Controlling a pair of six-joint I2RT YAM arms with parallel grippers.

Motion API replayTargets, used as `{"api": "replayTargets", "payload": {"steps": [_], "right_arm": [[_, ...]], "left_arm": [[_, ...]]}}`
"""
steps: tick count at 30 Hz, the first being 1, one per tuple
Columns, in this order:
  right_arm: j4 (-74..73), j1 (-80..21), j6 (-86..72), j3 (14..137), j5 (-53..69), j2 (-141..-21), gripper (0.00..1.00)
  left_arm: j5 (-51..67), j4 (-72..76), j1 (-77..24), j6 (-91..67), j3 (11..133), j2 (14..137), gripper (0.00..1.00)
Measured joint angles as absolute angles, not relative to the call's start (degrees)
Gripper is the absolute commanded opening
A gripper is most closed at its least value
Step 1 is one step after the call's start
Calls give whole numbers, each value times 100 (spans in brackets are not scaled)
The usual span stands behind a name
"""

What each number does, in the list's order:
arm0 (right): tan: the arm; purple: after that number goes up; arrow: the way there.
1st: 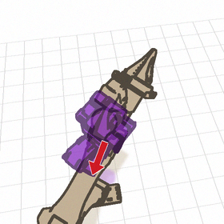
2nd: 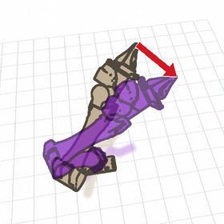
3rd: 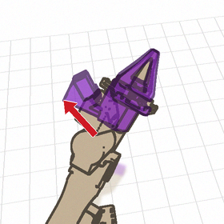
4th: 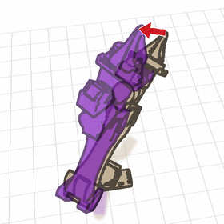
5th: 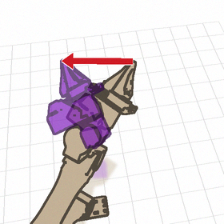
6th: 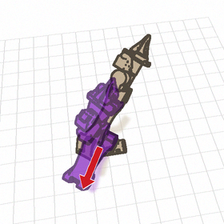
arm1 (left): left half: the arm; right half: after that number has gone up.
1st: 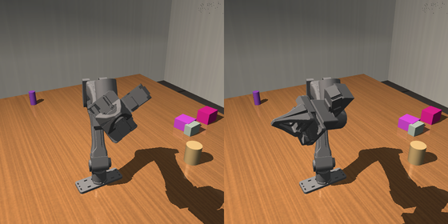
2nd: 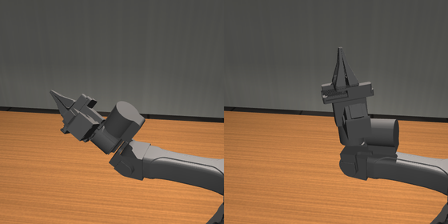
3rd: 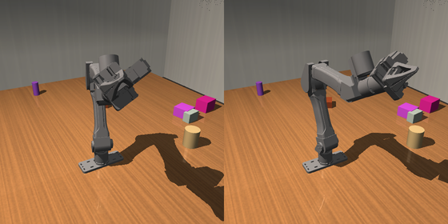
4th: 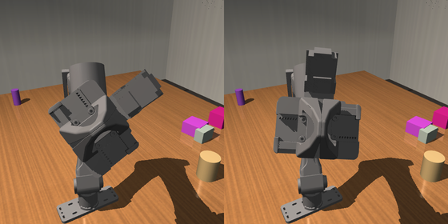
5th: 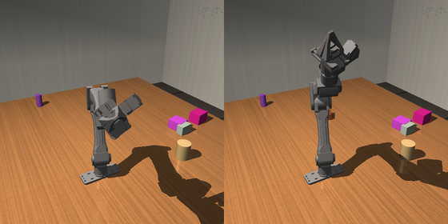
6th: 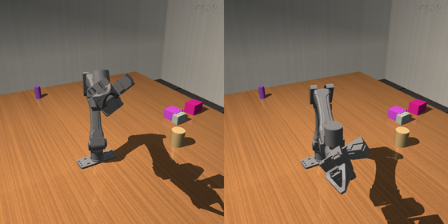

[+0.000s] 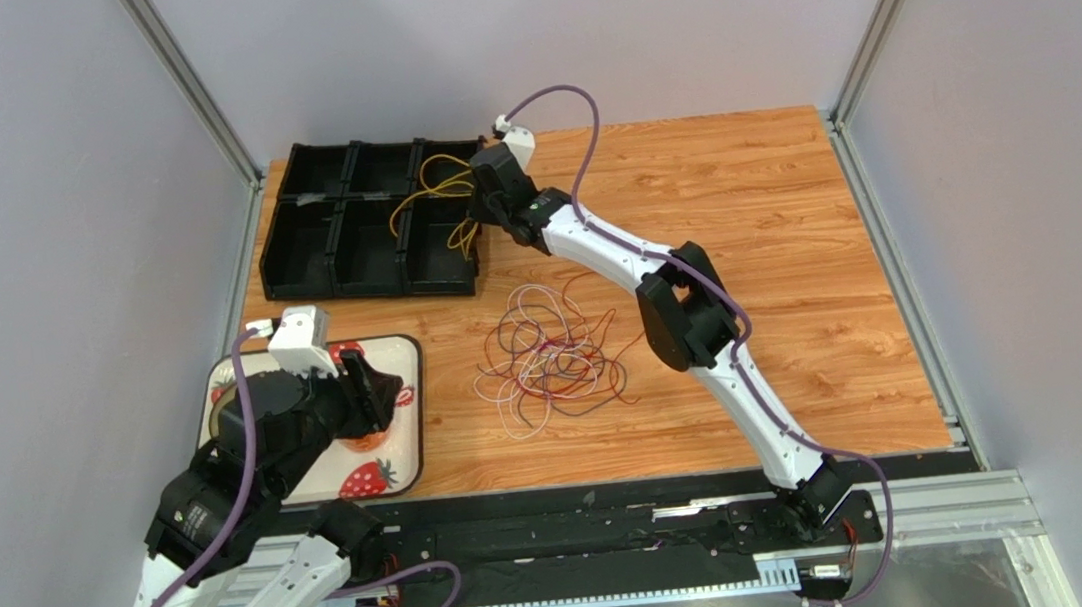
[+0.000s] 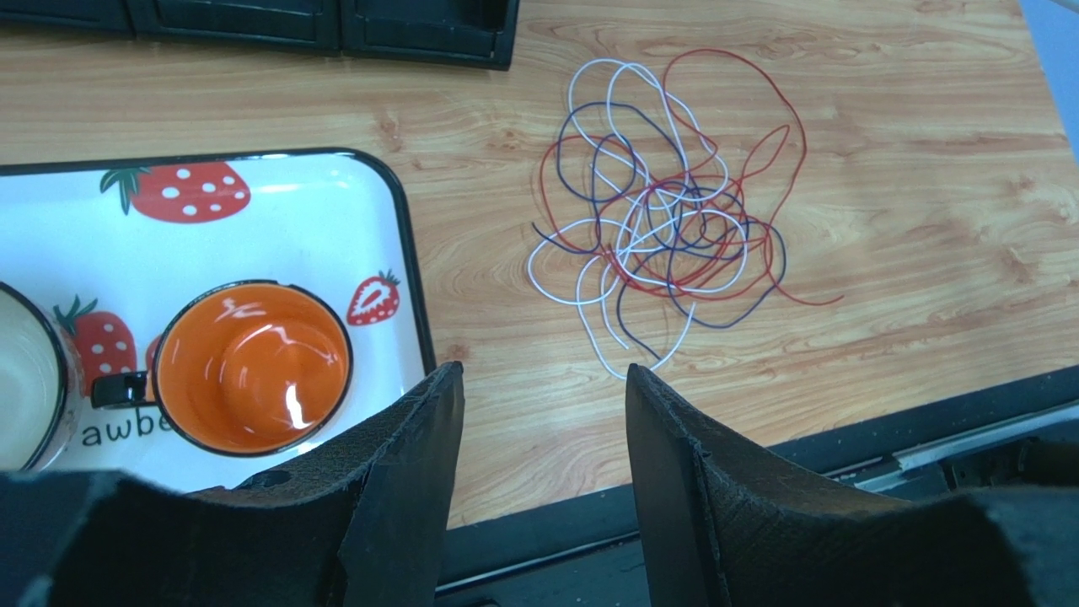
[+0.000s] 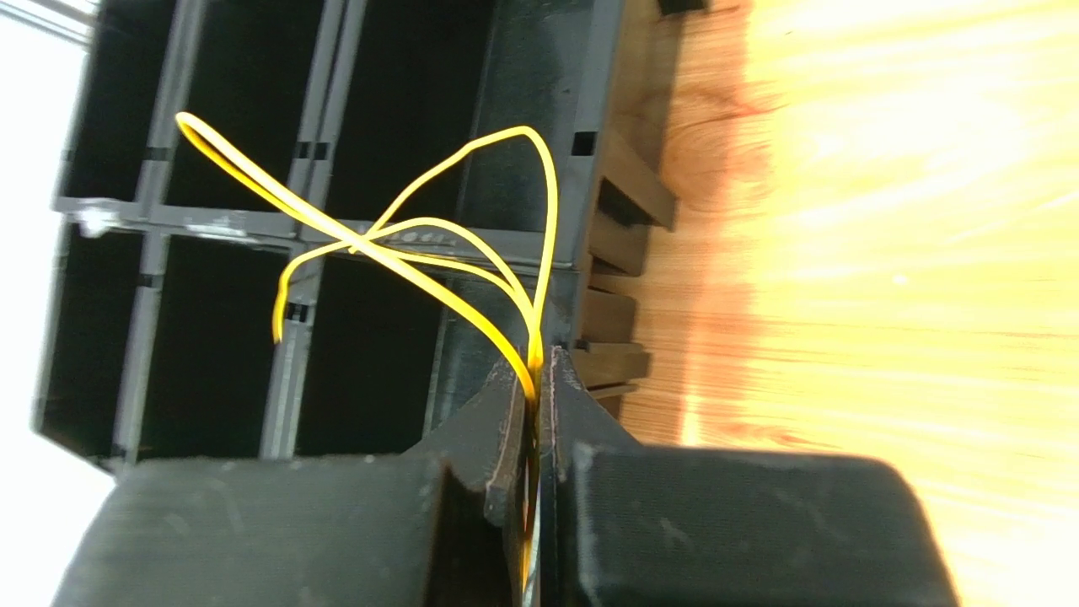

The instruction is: Untangle the cables

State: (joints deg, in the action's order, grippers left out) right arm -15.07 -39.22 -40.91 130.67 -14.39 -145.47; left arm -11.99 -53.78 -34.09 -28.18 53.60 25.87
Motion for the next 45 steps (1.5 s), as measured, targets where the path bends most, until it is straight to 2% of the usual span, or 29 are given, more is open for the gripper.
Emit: {"api": "replayTargets", "payload": {"steps": [5,12,38,45], "right_arm": [[-1721,-3922,-3806,13117,-1616,-14553,0],[-1804,-3955,-3588,13445,-1219,-14739,0],[-1811,-5172,-3852,13266,-987,-14599,0],[-1280,-5411,-3896,13200,-690,-14422,0]], "left_arm": [[-1212,-5378,-3409,-2818,5360,2620,58],[-1216,-5380,-3409,-2818,5360,2622,58],[-1264,-5380,-3409,-2825,5360,2626,58],[-1262,-5380,-3409,-2825,5360,2628,58]]}}
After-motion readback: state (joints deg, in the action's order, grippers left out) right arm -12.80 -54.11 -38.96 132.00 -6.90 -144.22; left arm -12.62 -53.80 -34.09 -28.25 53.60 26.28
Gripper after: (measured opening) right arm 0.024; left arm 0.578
